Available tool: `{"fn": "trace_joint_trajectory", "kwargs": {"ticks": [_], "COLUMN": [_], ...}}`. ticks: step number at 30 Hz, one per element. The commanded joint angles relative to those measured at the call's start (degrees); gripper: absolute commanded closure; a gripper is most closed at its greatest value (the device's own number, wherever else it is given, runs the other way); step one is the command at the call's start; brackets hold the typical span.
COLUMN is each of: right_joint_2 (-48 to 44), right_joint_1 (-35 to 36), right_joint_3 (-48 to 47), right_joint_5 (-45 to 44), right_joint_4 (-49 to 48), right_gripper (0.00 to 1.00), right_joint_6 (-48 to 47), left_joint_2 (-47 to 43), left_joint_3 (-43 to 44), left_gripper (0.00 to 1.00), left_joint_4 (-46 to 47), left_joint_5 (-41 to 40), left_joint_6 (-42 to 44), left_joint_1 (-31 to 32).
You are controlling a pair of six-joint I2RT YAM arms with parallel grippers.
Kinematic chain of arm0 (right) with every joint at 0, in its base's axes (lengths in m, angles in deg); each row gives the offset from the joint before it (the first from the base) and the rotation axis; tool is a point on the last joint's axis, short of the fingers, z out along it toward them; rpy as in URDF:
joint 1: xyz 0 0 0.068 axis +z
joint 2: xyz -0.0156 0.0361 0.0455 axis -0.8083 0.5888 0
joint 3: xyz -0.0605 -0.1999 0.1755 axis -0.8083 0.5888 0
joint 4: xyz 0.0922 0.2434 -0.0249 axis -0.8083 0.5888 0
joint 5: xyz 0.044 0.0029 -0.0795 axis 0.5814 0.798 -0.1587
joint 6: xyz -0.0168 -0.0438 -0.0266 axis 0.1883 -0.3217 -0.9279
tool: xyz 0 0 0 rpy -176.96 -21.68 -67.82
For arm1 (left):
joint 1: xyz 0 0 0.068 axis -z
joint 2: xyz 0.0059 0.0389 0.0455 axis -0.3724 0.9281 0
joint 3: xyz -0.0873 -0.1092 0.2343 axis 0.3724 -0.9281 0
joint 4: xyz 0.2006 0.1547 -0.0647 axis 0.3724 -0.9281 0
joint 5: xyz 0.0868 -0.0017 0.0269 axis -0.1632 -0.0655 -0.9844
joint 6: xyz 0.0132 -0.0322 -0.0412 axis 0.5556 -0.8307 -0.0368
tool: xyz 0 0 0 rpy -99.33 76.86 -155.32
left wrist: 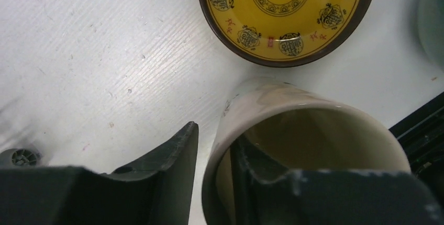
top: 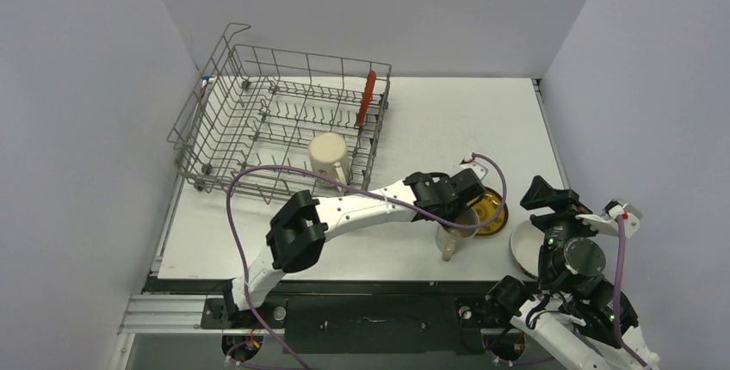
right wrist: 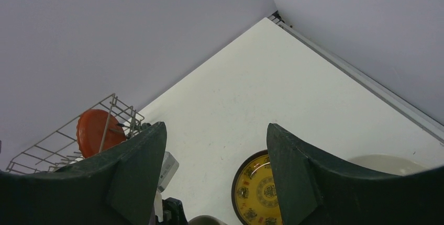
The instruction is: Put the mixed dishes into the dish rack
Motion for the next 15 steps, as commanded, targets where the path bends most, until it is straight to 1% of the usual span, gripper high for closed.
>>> {"fn": "trace_joint_trajectory", "kwargs": {"ticks": [1,2,4,6,10,11,15], "right_joint_2": [-0.1,-0.3,-0.1,0.4,4.0,4.9,8.8], "right_joint_1": [-0.1,-0.1,-0.2,-0.2,-0.1,-0.1,-0.2], "right_joint_3": [-2.3,-2.1,-2.1,-2.3,-3.1,-3.4,-3.5], "right_joint_5": [-0.4,-0.7,-0.7,0.0,-1.2,-1.2,0.4], "right_joint_4": [3.4,3.5,4.1,4.5,3.5,3.6,1.5], "right_gripper": [0.34,0.34,0.34,0.34,0.33,0.32,0.32], "right_joint_6": [2.1,2.3,3.3,4.3,3.9,3.7,2.9], "left_joint_2": [0.4,-0.2,-2.1,-4.9,-11.8,-14.8,-24.3], "left_joint_3": [3.3,3.0,1.8,-0.3,-4.6,-5.7,-13.7], "left_gripper": [0.80,0.88,0.95,0.99,1.00,1.00,1.00], "left_joint_4": [-3.4,-3.6,-3.7,-2.3,0.0,1.2,6.2], "left_joint_5": [-2.9,-3.4,-4.3,-5.0,-6.5,-7.0,-6.8], "left_joint_6": [0.3,0.2,0.2,1.0,1.6,1.5,1.4], "left_joint_1": [0.4,0.4,0.4,0.3,0.3,0.3,-0.3]}}
